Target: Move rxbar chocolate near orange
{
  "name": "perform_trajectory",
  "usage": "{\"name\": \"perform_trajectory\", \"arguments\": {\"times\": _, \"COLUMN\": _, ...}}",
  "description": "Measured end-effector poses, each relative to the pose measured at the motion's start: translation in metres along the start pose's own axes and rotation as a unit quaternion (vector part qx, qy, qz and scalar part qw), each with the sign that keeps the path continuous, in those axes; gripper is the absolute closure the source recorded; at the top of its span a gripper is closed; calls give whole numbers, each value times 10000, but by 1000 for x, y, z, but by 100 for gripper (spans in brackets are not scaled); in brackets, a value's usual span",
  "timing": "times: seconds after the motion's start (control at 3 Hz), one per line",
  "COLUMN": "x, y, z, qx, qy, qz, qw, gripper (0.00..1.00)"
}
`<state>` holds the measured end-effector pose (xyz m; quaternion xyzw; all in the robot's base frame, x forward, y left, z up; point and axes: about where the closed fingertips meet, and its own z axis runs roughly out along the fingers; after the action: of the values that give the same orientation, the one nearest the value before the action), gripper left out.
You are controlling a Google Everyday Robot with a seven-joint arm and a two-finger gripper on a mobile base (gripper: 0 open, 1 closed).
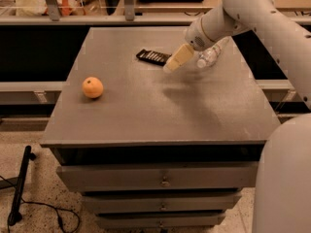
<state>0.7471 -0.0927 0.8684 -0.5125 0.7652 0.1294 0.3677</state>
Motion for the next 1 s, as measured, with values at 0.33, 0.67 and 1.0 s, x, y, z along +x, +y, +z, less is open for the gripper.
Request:
{"name": "perform_trajectory", "arguments": {"times": 0.33, "x": 5, "y": -1, "z": 12, "qx": -36, "qy": -67, "qz": 362, "qw": 9993, "gripper": 0}}
{"name": "perform_trajectory", "arguments": {"times": 0.67, "x": 4, "y": -3, "z": 30, "qx": -139, "qy": -189, "qz": 614, "qw": 9978, "gripper": 0}}
{"name": "perform_trajectory", "arguments": {"times": 1.0, "x": 1, "y": -4, "z": 45, "qx": -251, "qy": -271, "qz": 765, "qw": 9964, "gripper": 0}}
